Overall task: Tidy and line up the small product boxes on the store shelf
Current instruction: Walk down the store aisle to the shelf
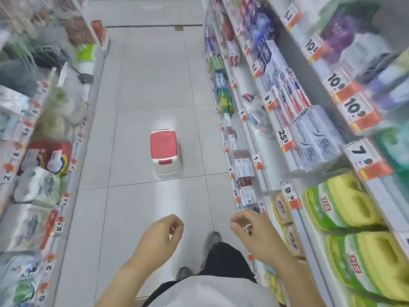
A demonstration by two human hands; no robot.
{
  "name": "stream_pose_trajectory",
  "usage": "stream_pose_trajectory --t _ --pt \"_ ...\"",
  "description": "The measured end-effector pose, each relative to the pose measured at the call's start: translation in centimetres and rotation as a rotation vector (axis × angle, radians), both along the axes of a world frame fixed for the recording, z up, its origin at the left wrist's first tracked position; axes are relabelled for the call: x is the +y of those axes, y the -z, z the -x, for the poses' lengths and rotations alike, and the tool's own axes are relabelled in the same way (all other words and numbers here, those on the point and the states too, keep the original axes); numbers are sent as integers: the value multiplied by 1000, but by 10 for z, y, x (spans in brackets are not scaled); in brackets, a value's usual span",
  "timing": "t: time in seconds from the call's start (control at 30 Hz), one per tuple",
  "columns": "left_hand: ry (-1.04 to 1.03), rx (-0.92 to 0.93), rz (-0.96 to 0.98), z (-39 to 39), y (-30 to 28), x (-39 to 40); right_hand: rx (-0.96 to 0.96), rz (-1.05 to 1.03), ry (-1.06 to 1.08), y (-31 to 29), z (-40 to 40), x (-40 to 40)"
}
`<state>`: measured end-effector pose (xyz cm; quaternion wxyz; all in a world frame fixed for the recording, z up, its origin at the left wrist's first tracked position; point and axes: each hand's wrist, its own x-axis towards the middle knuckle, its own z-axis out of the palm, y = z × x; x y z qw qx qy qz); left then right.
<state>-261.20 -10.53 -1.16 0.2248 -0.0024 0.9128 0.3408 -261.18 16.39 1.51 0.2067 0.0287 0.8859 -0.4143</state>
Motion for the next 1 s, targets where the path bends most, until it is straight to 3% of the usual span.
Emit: stream_pose_trajectory --t 0.23,0.53,0.73,1.0 --pt "79 10 34 239 23 25 -48 10 70 36 207 23" --pt "88 17 39 496 12 44 35 0 6 21 501 28" --pt "202 57 52 682 30 52 50 -38 63 34 666 26" --pt "569 92 41 893 29 96 14 5 379 35 782 36"
